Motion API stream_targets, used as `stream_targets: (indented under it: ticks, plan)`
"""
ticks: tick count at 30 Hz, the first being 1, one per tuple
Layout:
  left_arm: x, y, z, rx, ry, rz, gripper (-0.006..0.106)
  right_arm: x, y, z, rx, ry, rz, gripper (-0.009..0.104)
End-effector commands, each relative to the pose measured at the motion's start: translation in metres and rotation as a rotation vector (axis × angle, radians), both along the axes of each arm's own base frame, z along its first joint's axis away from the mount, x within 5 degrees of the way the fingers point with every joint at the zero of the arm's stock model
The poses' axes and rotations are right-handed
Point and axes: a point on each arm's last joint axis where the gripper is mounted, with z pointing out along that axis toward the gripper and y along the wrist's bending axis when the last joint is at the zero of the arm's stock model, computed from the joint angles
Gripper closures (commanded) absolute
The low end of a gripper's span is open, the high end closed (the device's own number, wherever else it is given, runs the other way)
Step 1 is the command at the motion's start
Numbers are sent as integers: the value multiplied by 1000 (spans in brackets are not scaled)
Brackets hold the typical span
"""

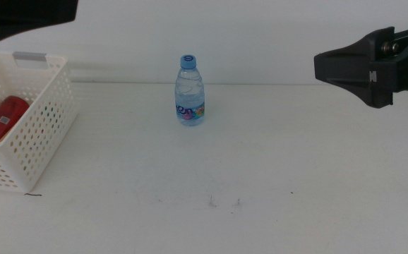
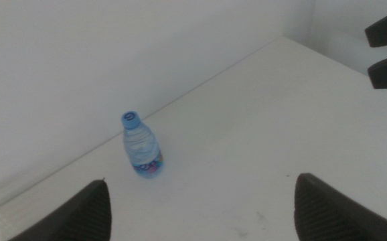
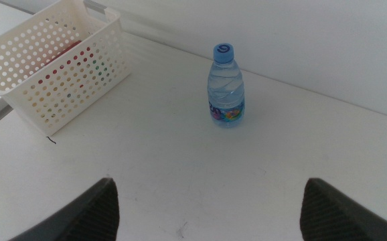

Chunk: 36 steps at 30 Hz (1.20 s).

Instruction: Use arms to grab the bottles and put them into the dustbin to the left of the table.

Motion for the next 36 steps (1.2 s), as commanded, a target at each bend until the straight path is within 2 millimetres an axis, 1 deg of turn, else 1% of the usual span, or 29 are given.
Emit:
stream_targets:
  ticks: [1,4,6,8,10,11,13,14,15,16,19,22,25,29,32,36]
  plan:
    - [-1,2,3,0,-28,9,7,-1,-2,4,8,-16,-7,2]
    - [2,3,2,21,-36,24,7,-1,-2,4,8,-16,-7,2]
    - [8,-1,-6,24,-56,29,7,-1,-2,4,8,-16,-7,2]
    - [19,-11,-24,7,-88,18,7,-1,-2,4,8,-16,-7,2]
    - [32,-22,-49,-37,-178,3,7,-1,-2,4,8,-16,-7,2]
    - [38,-28,-68,-69,-232,-12,7,-1,-2,4,11,-14,-6,2]
    - [47,-40,-115,-151,-346,-51,7,-1,-2,4,13,-12,-6,2]
    - [51,-43,-136,-186,-385,-60,7,-1,-2,4,13,-12,-6,2]
    - [53,-45,-161,-243,-407,-61,7,-1,-2,4,14,-14,-6,2]
    - [54,-44,-185,-297,-407,-49,7,-1,-2,4,14,-14,-6,2]
    - [55,-38,-243,-379,-331,39,7,-1,-2,4,14,-14,-6,2]
    - [57,-30,-279,-367,-242,135,7,-1,-2,4,14,-14,-6,2]
    - [63,-30,-296,-328,-191,190,7,-1,-2,4,14,-14,-6,2]
    - [77,-33,-306,-309,-192,216,7,-1,-2,4,14,-14,-6,2]
    - [100,-37,-311,-284,-205,243,7,-1,-2,4,14,-14,-6,2]
    - [139,-46,-324,-303,-156,216,7,-1,-2,4,14,-14,-6,2]
